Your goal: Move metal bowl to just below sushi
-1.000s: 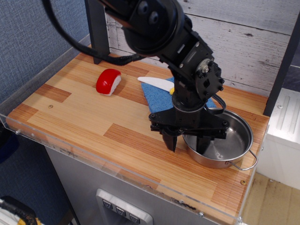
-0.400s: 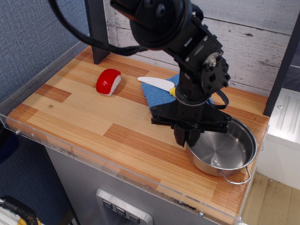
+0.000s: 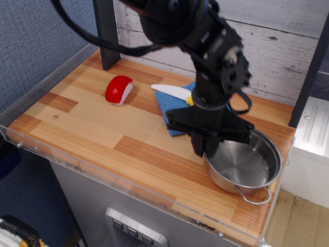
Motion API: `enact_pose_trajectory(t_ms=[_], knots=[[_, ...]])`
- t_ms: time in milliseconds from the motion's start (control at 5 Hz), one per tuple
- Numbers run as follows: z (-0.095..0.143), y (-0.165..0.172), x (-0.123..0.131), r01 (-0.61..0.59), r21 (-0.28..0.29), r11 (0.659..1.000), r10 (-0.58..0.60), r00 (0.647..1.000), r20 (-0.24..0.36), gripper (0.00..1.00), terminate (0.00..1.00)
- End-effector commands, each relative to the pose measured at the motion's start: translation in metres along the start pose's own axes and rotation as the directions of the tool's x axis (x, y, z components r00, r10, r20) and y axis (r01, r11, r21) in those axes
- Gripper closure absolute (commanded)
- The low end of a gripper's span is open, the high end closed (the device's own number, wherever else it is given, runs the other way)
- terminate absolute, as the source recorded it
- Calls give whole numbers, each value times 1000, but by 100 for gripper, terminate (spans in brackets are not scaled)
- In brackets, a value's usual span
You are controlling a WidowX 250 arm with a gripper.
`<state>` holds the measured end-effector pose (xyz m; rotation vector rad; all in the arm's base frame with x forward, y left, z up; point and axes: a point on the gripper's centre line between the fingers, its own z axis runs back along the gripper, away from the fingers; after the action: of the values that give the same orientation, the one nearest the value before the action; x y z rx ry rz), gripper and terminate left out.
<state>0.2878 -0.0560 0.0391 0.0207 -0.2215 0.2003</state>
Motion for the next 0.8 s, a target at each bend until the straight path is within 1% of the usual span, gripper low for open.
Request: enact_pose_trajectory(t_ms=[0, 200, 400, 600], knots=[[54, 29, 47, 200, -44, 979, -196, 977, 90, 100, 0], [80, 60, 58, 238, -45, 970, -230, 963, 139, 100, 0], [90, 88, 53, 252, -21, 967, -247, 958, 146, 100, 0], [94, 137, 41, 260, 26, 965, -261, 956, 133, 100, 0]])
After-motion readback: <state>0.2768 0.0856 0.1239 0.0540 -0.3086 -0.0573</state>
